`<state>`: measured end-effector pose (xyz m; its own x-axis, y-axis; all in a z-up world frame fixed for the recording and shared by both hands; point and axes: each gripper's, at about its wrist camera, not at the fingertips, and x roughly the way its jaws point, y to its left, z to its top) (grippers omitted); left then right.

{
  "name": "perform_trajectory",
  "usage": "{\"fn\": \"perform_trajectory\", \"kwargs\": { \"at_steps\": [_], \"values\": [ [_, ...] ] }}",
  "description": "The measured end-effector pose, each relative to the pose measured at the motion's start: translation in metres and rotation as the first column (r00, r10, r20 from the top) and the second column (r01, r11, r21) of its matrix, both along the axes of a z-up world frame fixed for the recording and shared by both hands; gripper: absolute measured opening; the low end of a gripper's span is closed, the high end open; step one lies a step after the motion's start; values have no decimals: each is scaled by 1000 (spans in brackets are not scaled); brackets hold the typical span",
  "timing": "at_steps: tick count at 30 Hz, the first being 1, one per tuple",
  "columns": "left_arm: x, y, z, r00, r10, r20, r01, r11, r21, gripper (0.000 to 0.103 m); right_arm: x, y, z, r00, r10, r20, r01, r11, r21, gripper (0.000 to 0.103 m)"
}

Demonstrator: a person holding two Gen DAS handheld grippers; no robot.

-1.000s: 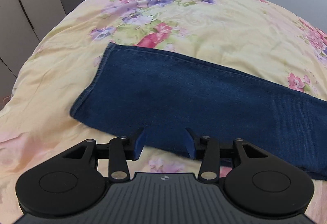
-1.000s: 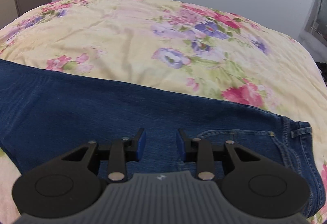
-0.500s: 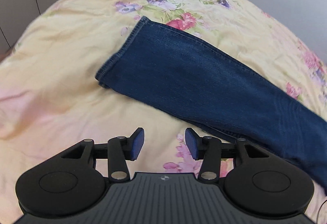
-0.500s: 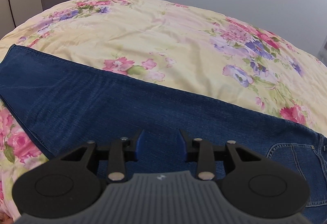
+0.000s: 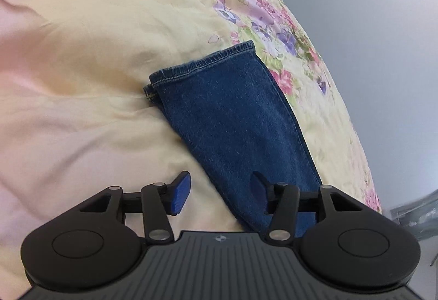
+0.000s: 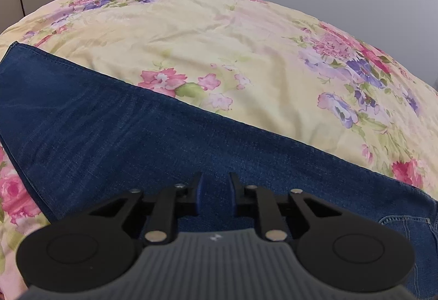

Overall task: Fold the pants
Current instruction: 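Grasp the jeans leg hem with the left tool and lift it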

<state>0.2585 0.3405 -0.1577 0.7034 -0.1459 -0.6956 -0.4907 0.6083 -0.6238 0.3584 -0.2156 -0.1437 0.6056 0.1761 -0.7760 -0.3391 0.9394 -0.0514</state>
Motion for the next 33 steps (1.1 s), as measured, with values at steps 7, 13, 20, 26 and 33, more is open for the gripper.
{"fn": "perform_trajectory", "kwargs": {
  "at_steps": [7,13,20,26,33],
  "values": [
    [23,1,-6,996,90,3,-90,991,100,36,36,27,-8,999,-10,-32,12,997,77,6],
    [29,4,-8,996,90,20,-92,984,153,16,72,61,-21,999,-10,-53,16,993,119,2],
    [36,-4,-8,997,73,2,-72,974,216,12,103,79,-43,995,-64,-79,70,995,71,0],
    [35,-9,1,998,59,-3,-57,966,252,10,82,82,-30,995,-25,-97,28,999,28,0],
    [33,-27,27,1000,21,6,-22,936,351,8,13,72,-23,985,30,-172,-25,999,35,0]
  ]
}}
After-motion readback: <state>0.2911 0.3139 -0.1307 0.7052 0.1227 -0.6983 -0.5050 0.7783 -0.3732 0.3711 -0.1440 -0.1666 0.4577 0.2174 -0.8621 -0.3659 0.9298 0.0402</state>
